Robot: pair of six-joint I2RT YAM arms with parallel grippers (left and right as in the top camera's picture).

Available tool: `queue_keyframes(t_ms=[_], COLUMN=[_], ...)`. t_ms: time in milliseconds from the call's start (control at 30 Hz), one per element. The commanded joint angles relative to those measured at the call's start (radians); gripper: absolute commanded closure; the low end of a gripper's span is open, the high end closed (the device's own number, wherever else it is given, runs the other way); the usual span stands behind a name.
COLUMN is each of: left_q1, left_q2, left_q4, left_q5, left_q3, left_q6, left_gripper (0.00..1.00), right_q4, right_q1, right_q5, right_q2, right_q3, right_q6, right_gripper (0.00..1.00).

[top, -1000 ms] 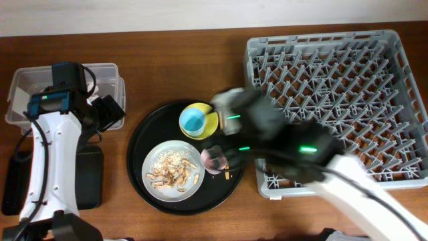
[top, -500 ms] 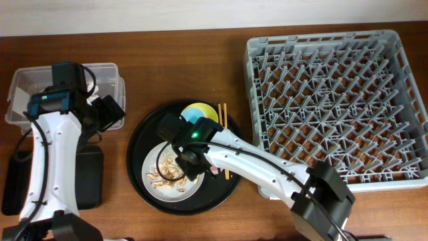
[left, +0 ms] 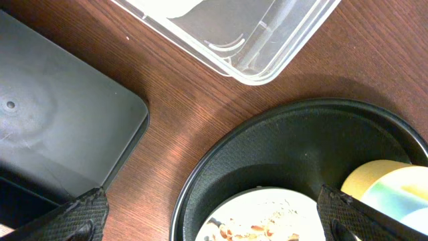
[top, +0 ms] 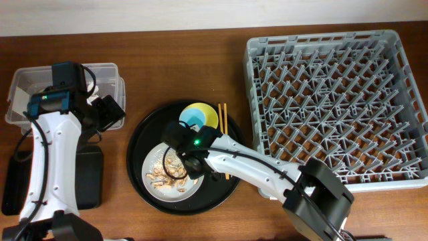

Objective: Sort waste into correct bins and load items into the dishwasher rack
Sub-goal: 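Reach the right gripper to the pink cup and grasp it, then carry the pink cup to the rack and place it upside down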

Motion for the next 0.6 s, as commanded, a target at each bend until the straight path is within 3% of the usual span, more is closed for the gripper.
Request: queue_keyframes(t_ms=[0,100,233,400,500,567], left_q1=[0.004,0.004,0.004,0.004,0.004,0.004], left_q2=[-0.013,-0.013,-0.013,-0.013,-0.013,-0.013], left_q4=[-0.001,-0.001,-0.001,-0.001,-0.001,-0.001], left_q5=[0.004,0.004,0.004,0.004,0.004,0.004], left_q3=[0.012,0.012,0.012,0.012,0.012,0.012], left_q6=[-0.006,-0.006,-0.006,-0.006,-0.006,-0.006], left_gripper=[0.01,0.01,0.01,0.01,0.01,0.01], right_q4=[-0.081,-0.249,-0.436,-0.439,-0.428,-0.408], right_q1=[0.005,-0.031,-0.270,-0.858,-1.083,-1.149], right_q5=[-0.002,-0.002,-0.041,-0.769,-1.052,-1.207], right_q2=[-0.034,-0.062,-0.126,-0.122,-0.016,0.067], right_q3=[0.142,0.341,0.572,0.582,0.582,0.582], right_q6=[0.009,-0.040,-0.183,-0.605,-0.703,-0.756], right_gripper=[0.96,0.96,0.96,0.96,0.96,0.96])
